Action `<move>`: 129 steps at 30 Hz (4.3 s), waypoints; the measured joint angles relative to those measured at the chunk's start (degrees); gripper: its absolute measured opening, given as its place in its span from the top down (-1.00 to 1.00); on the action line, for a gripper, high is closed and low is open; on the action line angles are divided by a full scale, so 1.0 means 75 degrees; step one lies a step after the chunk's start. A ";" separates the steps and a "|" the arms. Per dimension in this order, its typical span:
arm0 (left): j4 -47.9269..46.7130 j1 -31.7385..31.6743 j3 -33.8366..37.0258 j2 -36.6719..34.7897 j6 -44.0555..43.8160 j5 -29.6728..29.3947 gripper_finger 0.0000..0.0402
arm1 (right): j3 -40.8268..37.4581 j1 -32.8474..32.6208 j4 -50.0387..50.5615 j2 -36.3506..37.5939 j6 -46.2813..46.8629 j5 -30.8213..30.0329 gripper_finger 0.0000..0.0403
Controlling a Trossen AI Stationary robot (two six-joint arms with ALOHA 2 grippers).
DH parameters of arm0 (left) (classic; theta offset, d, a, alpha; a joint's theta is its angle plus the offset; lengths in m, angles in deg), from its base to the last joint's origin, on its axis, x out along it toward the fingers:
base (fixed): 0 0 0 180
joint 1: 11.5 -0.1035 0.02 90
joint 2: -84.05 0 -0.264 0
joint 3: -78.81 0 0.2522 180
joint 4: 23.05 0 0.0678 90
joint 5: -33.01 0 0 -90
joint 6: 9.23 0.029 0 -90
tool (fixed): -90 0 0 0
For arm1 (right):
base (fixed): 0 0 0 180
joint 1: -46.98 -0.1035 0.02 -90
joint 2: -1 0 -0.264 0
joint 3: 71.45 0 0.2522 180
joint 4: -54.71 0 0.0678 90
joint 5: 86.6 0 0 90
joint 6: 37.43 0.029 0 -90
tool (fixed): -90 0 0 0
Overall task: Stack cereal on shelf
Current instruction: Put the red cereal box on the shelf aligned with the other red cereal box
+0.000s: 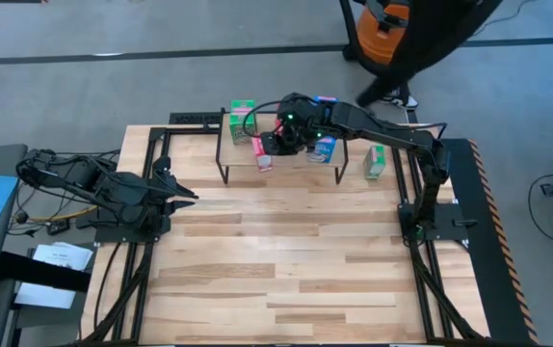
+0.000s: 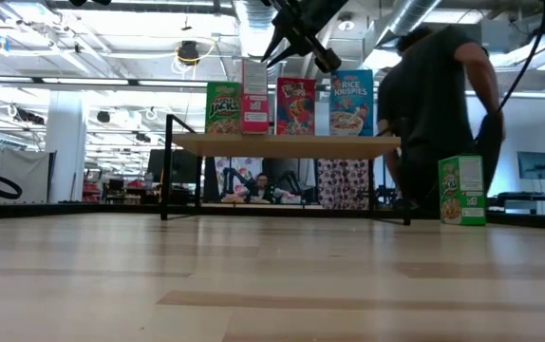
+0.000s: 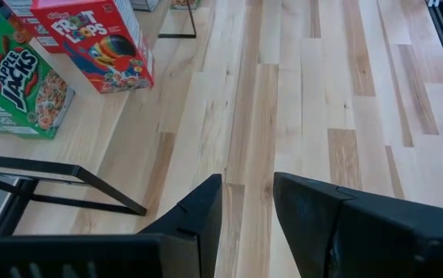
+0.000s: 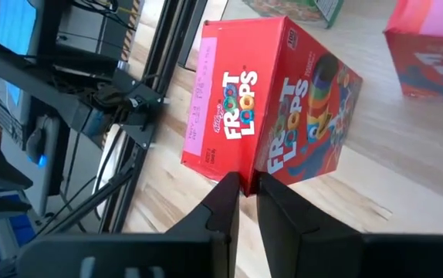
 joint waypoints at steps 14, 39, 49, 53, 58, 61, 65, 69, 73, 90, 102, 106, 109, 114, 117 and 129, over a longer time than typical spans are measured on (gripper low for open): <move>0.0000 -0.0003 0.0000 -0.0003 -0.0050 0.0041 0.46 | 0.0000 0.0161 -0.0103 0.0003 0.0243 0.0003 0.64; -0.0019 -0.0002 0.0000 0.0000 -0.0055 0.0050 0.46 | 0.0000 0.0158 -0.0160 0.0012 0.0464 0.0195 0.64; -0.0214 -0.0003 0.0000 0.0000 -0.0055 0.0044 0.46 | 0.0002 0.0158 -0.0128 0.0125 0.0469 0.0189 0.64; -0.0236 -0.0002 0.0000 0.0000 -0.0055 0.0042 0.46 | 0.0012 0.0158 -0.0185 0.0262 0.0473 0.0095 0.64; -0.0233 0.0000 0.0000 0.0000 -0.0067 0.0041 0.46 | -0.0005 0.0088 -0.0177 0.0342 0.0467 0.0002 0.64; -0.0233 -0.0003 0.0000 0.0000 -0.0067 0.0041 0.46 | -0.0003 -0.0028 -0.0100 0.0444 0.0412 0.0006 0.64; -0.0241 -0.0002 0.0000 -0.0002 -0.0073 0.0040 0.46 | 0.0006 -0.0474 -0.0158 0.0506 0.0125 -0.0007 0.64; -0.0245 -0.0001 0.0000 -0.0006 -0.0067 0.0037 0.46 | 0.0000 -0.1118 -0.0160 0.0525 -0.0040 -0.0523 0.64; -0.0248 0.0000 0.0000 -0.0006 -0.0009 0.0035 0.46 | 0.0000 -0.1774 -0.0120 0.0519 -0.0224 -0.1448 0.64; -0.0251 0.0000 0.0000 -0.0009 -0.0142 0.0026 0.46 | -0.0877 -0.3831 -0.1368 0.0501 0.0036 -0.5374 0.64; -0.0408 0.0000 0.0000 -0.0009 -0.0192 0.0026 0.46 | -0.2506 -0.4099 -0.3593 0.0504 0.0237 -0.6240 0.64; -0.0489 0.0000 0.0000 -0.0009 0.0239 -0.0042 0.46 | -0.2955 -0.4059 -0.4255 0.0504 0.0237 -0.6712 0.64; -0.0490 -0.0001 -0.0001 -0.0009 0.0536 -0.0097 0.46 | -0.3280 -0.4022 -0.4914 0.0504 0.0244 -0.6838 0.64; -0.0636 -0.0001 0.0000 -0.0015 0.0603 -0.0102 0.46 | -0.3738 -0.4021 -0.6039 0.0504 0.0102 -0.7069 0.64; -0.0784 0.0000 0.0000 -0.0120 0.0603 -0.0099 0.46 | -0.3744 -0.4024 -0.6791 0.0225 -0.0169 -0.7091 0.64; -0.0790 -0.0003 -0.0006 -0.0616 0.0524 -0.0080 0.46 | -0.2028 -0.3646 -0.9045 -0.1236 -0.3290 -0.6821 0.64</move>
